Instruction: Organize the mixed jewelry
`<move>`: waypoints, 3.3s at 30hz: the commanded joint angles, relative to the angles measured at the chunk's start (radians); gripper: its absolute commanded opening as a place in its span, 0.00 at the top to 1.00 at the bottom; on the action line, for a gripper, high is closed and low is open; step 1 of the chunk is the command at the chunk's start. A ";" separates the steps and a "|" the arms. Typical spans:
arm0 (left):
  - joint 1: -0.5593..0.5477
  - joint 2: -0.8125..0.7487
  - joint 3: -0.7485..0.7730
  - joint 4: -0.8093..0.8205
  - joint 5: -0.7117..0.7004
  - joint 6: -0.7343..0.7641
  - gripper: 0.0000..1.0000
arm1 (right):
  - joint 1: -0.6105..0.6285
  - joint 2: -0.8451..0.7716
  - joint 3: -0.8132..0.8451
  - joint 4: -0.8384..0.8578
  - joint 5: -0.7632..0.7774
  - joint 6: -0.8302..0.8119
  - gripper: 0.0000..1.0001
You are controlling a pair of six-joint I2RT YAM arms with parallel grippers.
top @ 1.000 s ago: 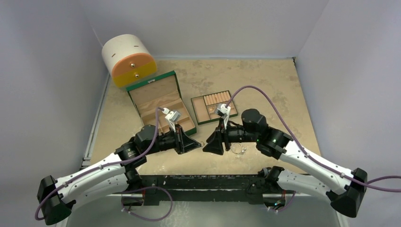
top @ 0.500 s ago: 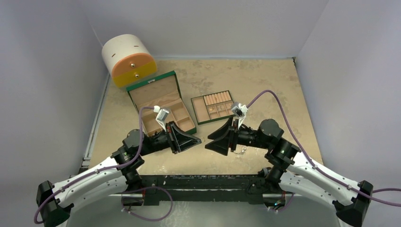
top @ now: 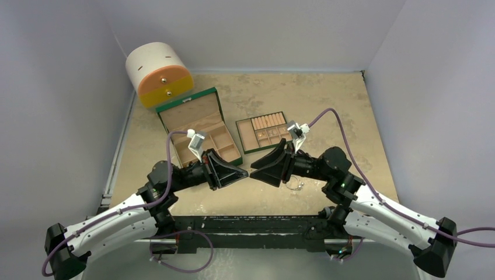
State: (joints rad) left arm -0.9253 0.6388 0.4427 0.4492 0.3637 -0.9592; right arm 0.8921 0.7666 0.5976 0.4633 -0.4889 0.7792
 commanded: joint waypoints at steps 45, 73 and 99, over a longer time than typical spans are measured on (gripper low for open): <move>-0.003 -0.019 -0.016 0.082 -0.010 -0.002 1.00 | 0.005 0.008 -0.032 0.114 -0.019 0.049 0.79; -0.003 -0.124 0.202 -0.546 -0.357 0.239 0.46 | 0.005 0.040 0.179 -0.404 0.314 -0.175 1.00; 0.001 -0.140 0.381 -0.947 -0.693 0.465 0.36 | -0.223 0.800 0.645 -0.733 0.895 -0.769 1.00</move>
State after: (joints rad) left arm -0.9253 0.5014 0.7925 -0.5041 -0.2893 -0.5255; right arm 0.6830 1.4807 1.1748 -0.2867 0.3084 0.0986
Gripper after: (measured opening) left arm 0.637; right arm 0.028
